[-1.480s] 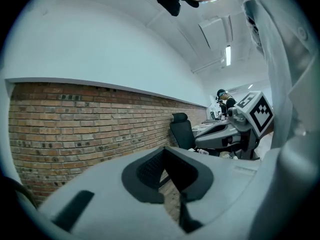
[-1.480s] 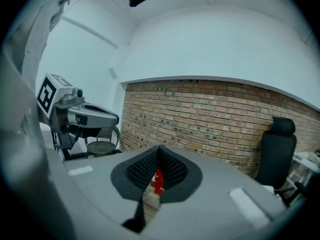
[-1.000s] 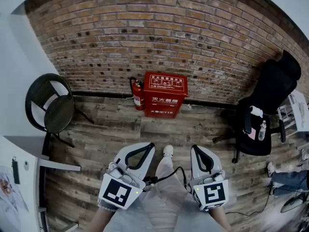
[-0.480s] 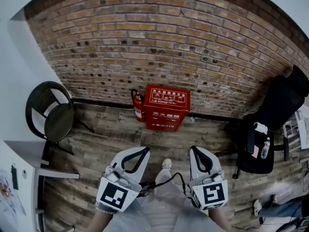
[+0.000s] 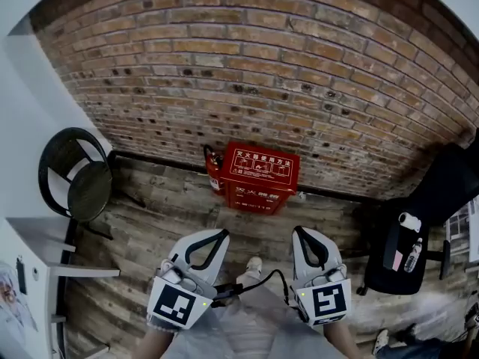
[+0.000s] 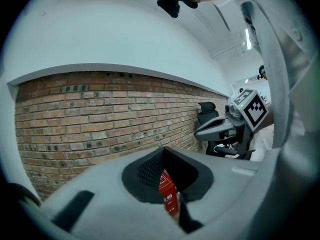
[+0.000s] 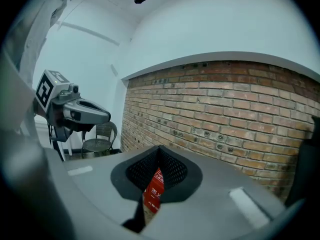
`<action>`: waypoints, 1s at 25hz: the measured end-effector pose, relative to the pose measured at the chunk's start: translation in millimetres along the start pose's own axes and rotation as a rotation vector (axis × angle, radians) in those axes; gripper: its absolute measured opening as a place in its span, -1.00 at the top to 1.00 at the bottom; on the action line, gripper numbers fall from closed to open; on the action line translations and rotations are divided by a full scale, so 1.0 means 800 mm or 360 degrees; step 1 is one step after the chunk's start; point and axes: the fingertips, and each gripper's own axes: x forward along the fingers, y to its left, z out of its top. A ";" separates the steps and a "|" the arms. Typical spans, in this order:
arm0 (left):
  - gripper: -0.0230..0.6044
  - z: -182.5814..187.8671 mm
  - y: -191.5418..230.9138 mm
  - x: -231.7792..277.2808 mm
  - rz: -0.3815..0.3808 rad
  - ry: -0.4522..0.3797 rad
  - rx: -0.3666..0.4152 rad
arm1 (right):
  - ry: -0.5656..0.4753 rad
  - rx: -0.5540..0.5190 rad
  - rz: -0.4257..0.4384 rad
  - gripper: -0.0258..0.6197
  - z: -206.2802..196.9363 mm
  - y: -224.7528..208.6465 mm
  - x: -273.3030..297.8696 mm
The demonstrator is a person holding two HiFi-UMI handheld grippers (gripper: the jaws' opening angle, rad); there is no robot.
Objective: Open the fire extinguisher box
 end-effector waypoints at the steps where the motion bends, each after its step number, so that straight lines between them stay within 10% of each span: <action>1: 0.93 0.000 0.005 0.011 0.0009 0.0006 -0.0001 | 0.0002 -0.0001 0.0009 0.89 0.000 -0.009 0.009; 25: 0.93 -0.005 0.050 0.187 0.0052 0.0102 -0.0025 | 0.0090 0.0025 0.0158 0.89 -0.035 -0.134 0.116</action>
